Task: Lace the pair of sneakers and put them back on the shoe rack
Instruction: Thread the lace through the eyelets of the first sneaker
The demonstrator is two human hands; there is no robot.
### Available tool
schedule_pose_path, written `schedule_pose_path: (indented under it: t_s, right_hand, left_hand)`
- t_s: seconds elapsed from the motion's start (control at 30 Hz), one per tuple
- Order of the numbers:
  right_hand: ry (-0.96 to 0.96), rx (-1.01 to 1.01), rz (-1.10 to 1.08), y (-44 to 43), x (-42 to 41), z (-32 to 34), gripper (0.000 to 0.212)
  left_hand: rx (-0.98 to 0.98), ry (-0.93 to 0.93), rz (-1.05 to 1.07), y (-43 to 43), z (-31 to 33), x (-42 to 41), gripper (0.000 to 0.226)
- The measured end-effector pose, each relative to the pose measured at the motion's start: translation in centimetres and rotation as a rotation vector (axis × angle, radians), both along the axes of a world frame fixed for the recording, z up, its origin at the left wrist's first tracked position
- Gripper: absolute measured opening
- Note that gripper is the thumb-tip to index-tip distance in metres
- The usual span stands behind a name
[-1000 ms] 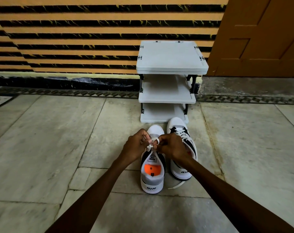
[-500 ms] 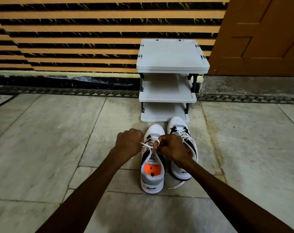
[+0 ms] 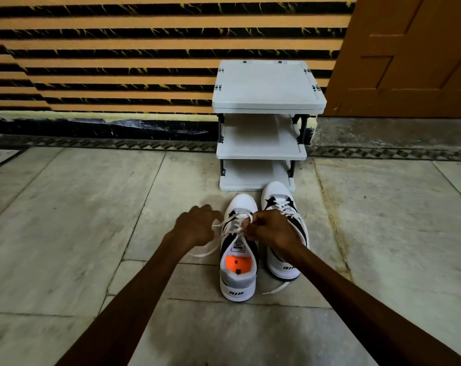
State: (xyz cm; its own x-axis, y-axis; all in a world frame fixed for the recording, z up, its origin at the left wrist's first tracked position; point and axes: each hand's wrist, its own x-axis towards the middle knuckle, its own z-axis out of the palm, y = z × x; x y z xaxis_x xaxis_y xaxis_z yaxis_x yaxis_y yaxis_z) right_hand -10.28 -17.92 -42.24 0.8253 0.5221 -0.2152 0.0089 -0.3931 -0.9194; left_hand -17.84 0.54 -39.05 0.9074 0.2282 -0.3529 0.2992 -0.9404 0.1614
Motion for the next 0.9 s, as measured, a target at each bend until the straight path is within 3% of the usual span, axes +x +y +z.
schedule_pose_path:
  t_s: [0.07, 0.13, 0.27, 0.37, 0.43, 0.5, 0.63, 0.73, 0.83, 0.9]
  right_hand:
    - [0.019, 0.018, -0.004, 0.3, -0.1, 0.1, 0.018]
    - [0.046, 0.062, -0.010, 0.4, -0.4, 0.6, 0.001]
    - [-0.003, 0.075, -0.017, 0.2, -0.5, 0.4, 0.026]
    - [-0.154, -0.018, -0.004, 0.4, -0.5, 0.7, 0.023]
    - [-0.224, -0.059, -0.003, 0.4, -0.5, 0.9, 0.017]
    - [-0.258, -0.084, -0.008, 0.3, -0.5, 1.1, 0.010]
    - [-0.365, -0.275, -0.063, -0.7, 0.4, 1.8, 0.024]
    - [-0.471, -0.488, -0.110, -1.7, 1.5, 2.4, 0.021]
    - [-0.533, -0.626, -0.101, -2.5, 2.6, 2.5, 0.015]
    - [-0.544, -0.685, -0.081, -2.4, 2.6, 2.6, 0.026]
  left_hand:
    - [-0.157, -0.132, -0.015, -1.5, -0.8, 0.4, 0.037]
    - [-0.196, -0.206, -0.023, -2.6, -1.4, 0.6, 0.030]
    - [-0.375, -0.303, 0.062, -2.8, -2.6, 0.6, 0.013]
    - [-0.460, -0.290, 0.126, -2.6, -3.2, 0.3, 0.005]
    - [-0.516, -0.272, 0.176, -2.5, -3.4, 0.0, 0.014]
    - [-0.505, -0.264, 0.232, -2.0, -3.4, -0.3, 0.021]
    - [-0.302, -0.151, 0.290, 0.2, -3.1, -1.3, 0.022]
    - [-0.334, -0.033, 0.238, 1.5, -2.9, -1.9, 0.022]
    - [-0.344, -0.028, 0.174, 1.3, -2.8, -1.6, 0.014]
    - [-0.376, -0.054, 0.153, 0.4, -2.8, -1.1, 0.015]
